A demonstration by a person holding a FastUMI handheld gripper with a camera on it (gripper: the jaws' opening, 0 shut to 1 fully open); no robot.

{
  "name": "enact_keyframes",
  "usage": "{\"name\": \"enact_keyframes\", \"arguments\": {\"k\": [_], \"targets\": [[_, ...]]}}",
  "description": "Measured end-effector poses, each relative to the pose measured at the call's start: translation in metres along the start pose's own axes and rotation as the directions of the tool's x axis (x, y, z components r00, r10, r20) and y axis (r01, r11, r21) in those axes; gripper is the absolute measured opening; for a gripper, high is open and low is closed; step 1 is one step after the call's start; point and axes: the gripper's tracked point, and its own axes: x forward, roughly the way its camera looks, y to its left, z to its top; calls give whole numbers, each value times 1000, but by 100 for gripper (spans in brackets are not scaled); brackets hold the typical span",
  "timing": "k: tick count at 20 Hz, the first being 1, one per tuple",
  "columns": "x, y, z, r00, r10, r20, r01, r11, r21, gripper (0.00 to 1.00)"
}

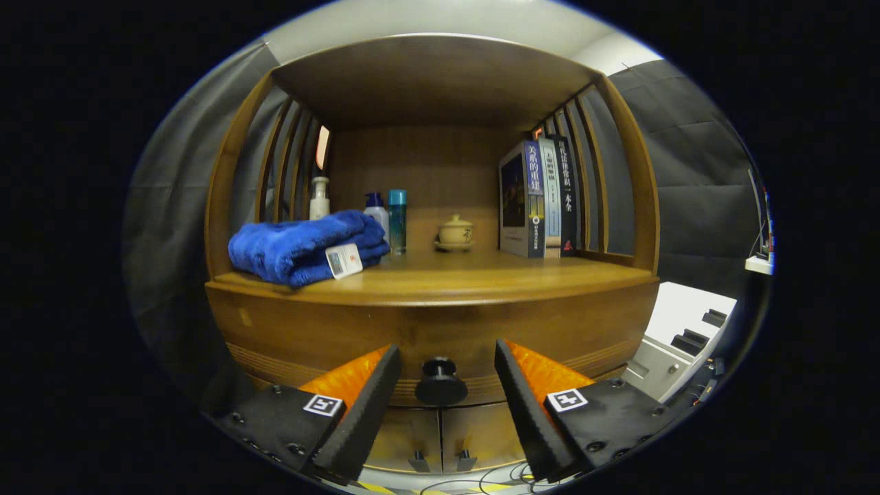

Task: Pull open the drawer, take out the items inside it, and place them on the countertop above the cabinet.

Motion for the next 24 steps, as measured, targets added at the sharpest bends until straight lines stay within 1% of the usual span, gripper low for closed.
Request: {"name": "enact_keyframes", "arguments": {"k": [3,6,9,12,15,16,20,21,23,24], "targets": [[6,3,-11,999,28,-28,-27,999,44,73],[16,7,-22,998,36,-52,-34,998,48,60],[16,5,-25,998,34,-61,-32,999,39,56],[17,7,-27,996,50,-76,-44,996,78,51],[15,4,-28,997,28,-66,-27,1000,14,47],[18,3,-26,998,27,-56,-26,1000,14,45],[15,6,-28,993,59,-98,-50,995,89,38],[12,5,-30,993,56,-102,-49,996,76,37],[4,3,-30,994,47,-95,-44,998,38,36],[0,3,-31,995,44,-93,-40,998,39,36]]}}
